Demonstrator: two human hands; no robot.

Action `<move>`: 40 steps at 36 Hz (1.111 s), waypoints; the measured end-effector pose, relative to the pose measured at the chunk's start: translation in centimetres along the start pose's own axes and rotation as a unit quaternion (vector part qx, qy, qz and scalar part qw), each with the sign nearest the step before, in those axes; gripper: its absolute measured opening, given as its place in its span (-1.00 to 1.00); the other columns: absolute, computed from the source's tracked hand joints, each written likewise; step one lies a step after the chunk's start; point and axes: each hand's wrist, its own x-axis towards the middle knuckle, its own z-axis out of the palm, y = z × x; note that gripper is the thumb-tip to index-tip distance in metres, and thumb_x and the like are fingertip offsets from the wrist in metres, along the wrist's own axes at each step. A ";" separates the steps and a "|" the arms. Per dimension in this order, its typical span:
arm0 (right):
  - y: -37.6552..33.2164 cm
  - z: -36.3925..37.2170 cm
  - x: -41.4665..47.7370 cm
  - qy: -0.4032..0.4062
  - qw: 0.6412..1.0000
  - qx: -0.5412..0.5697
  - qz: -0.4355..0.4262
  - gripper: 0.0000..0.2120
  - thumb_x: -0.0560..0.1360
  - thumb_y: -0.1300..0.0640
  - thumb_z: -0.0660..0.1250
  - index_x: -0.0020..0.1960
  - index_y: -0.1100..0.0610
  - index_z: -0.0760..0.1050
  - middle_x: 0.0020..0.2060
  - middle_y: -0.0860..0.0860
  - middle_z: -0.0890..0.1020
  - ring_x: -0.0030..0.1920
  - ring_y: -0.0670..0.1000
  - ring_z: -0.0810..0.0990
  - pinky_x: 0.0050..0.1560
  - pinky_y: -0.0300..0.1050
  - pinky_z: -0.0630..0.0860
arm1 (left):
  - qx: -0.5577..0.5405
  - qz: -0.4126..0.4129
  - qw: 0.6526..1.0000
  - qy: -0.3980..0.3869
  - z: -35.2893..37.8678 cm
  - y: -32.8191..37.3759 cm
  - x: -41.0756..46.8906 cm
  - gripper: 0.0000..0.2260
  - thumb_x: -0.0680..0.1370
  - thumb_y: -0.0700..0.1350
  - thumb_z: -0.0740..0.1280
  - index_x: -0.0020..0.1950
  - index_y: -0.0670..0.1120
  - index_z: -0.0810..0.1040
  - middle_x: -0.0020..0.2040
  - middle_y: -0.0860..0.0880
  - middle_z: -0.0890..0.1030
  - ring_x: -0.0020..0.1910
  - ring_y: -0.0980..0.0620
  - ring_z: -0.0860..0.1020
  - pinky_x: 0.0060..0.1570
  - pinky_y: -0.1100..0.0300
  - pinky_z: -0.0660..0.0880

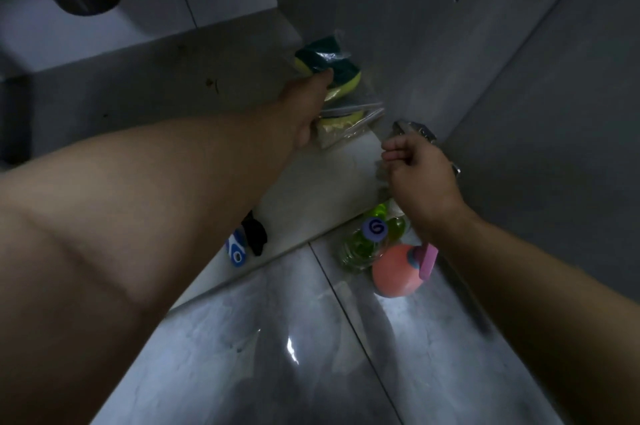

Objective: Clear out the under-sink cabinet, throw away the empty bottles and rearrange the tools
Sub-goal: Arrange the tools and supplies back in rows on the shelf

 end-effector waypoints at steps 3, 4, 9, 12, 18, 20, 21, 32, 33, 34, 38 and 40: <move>0.2 -0.9 -0.7 0.002 0.999 -0.047 -0.020 -0.71 0.50 0.33 0.22 0.05 0.08 0.64 -0.09 -0.06 0.66 0.00 -0.05 0.63 0.10 -0.16 0.55 | 0.071 0.033 0.996 0.032 -0.4 -0.1 -0.7 -0.60 0.64 0.09 0.30 0.40 -0.09 0.52 0.24 -0.05 0.64 0.11 -0.02 0.63 -0.06 0.17 0.58; 0.3 -1.3 -1.0 0.002 0.997 -0.066 -0.026 -0.71 0.50 0.31 0.23 0.01 0.05 0.65 -0.12 -0.09 0.66 -0.02 -0.05 0.63 0.05 -0.20 0.53 | 0.118 0.066 0.990 0.046 -0.5 -0.2 -1.2 -0.59 0.63 0.09 0.30 0.39 -0.11 0.53 0.24 -0.05 0.63 0.11 -0.01 0.61 -0.07 0.19 0.54; 0.7 -3.2 -2.7 -0.028 0.978 -0.200 -0.057 -0.74 0.48 0.29 0.25 -0.02 0.05 0.65 -0.03 0.01 0.68 0.04 0.05 0.61 0.01 -0.30 0.38 | 0.265 0.224 0.936 0.068 -0.9 -2.1 -6.2 -0.82 0.57 -0.07 0.37 0.10 -0.13 0.63 0.05 -0.07 0.66 -0.01 0.02 0.59 -0.04 0.25 0.43; 1.0 -4.7 -3.9 -0.083 0.955 -0.275 -0.075 -0.73 0.47 0.31 0.24 0.03 0.09 0.64 0.07 0.09 0.63 0.14 0.11 0.56 0.08 -0.27 0.34 | 0.344 0.305 0.888 -0.012 -1.2 -4.3 -10.2 -0.85 0.52 -0.10 0.40 0.06 -0.08 0.65 0.03 0.02 0.59 0.01 0.12 0.49 0.02 0.28 0.37; 1.6 -6.7 -6.2 -0.196 0.902 -0.382 -0.039 -0.71 0.44 0.19 0.34 0.16 0.05 0.54 0.15 0.09 0.45 0.25 0.14 0.48 0.29 -0.05 0.44 | 0.400 0.327 0.856 0.000 -0.6 -5.8 -13.6 -0.68 0.48 -0.10 0.40 0.23 -0.04 0.60 0.22 -0.06 0.49 0.28 -0.07 0.46 0.31 -0.02 0.40; 1.9 -6.7 -6.9 -0.204 0.891 -0.406 -0.018 -0.63 0.43 0.09 0.40 0.22 0.03 0.48 0.16 0.07 0.39 0.25 0.16 0.48 0.28 0.01 0.46 | 0.409 0.318 0.855 0.020 -0.6 -5.9 -14.0 -0.66 0.48 -0.13 0.38 0.25 -0.03 0.58 0.28 -0.06 0.45 0.33 -0.07 0.43 0.33 -0.05 0.40; 2.1 -6.7 -7.2 -0.203 0.888 -0.412 -0.013 -0.61 0.43 0.05 0.40 0.24 0.02 0.46 0.16 0.07 0.37 0.23 0.18 0.49 0.27 0.02 0.47 | 0.416 0.315 0.852 0.039 -0.8 -5.9 -14.1 -0.65 0.47 -0.14 0.37 0.26 -0.02 0.57 0.31 -0.06 0.42 0.35 -0.08 0.41 0.33 -0.06 0.41; -0.6 -3.4 -6.6 -0.038 0.879 -0.449 -0.157 -0.72 0.49 0.08 0.28 0.18 0.13 0.49 0.14 0.14 0.44 0.19 0.22 0.40 0.02 0.04 0.47 | 0.420 0.183 0.867 0.195 -6.5 -3.6 -10.7 -0.45 0.44 -0.09 0.42 0.42 -0.04 0.37 0.39 -0.21 0.32 0.36 -0.28 0.35 0.25 -0.15 0.45; -1.2 -3.0 -5.9 -0.044 0.899 -0.407 -0.155 -0.70 0.50 0.09 0.29 0.21 0.12 0.48 0.17 0.14 0.43 0.22 0.22 0.41 0.07 0.06 0.49 | 0.402 0.174 0.878 0.195 -6.9 -3.5 -10.3 -0.44 0.47 -0.08 0.41 0.44 -0.03 0.35 0.40 -0.22 0.31 0.37 -0.28 0.34 0.27 -0.14 0.44; -1.8 -2.4 -5.1 -0.059 0.919 -0.362 -0.146 -0.67 0.50 0.09 0.29 0.26 0.10 0.47 0.21 0.14 0.42 0.24 0.22 0.42 0.14 0.06 0.49 | 0.386 0.168 0.886 0.192 -7.2 -3.6 -10.0 -0.44 0.49 -0.07 0.40 0.47 -0.01 0.33 0.40 -0.22 0.30 0.38 -0.28 0.33 0.30 -0.13 0.43; -4.1 0.0 -0.7 -0.104 0.959 -0.243 -0.100 -0.55 0.52 0.03 0.33 0.40 -0.01 0.40 0.30 0.13 0.39 0.28 0.20 0.49 0.38 0.02 0.40 | 0.370 0.143 0.898 0.190 -7.5 -3.9 -9.3 -0.44 0.60 0.05 0.33 0.54 0.06 0.19 0.46 -0.25 0.23 0.41 -0.31 0.30 0.30 -0.15 0.44; -5.2 1.2 1.8 -0.098 0.978 -0.169 -0.072 -0.50 0.55 -0.03 0.32 0.46 -0.02 0.36 0.38 0.13 0.42 0.34 0.18 0.48 0.41 0.07 0.39 | 0.356 0.121 0.903 0.208 -7.2 -3.7 -9.0 -0.39 0.64 0.13 0.25 0.60 0.03 0.06 0.53 -0.26 0.19 0.42 -0.33 0.34 0.29 -0.16 0.45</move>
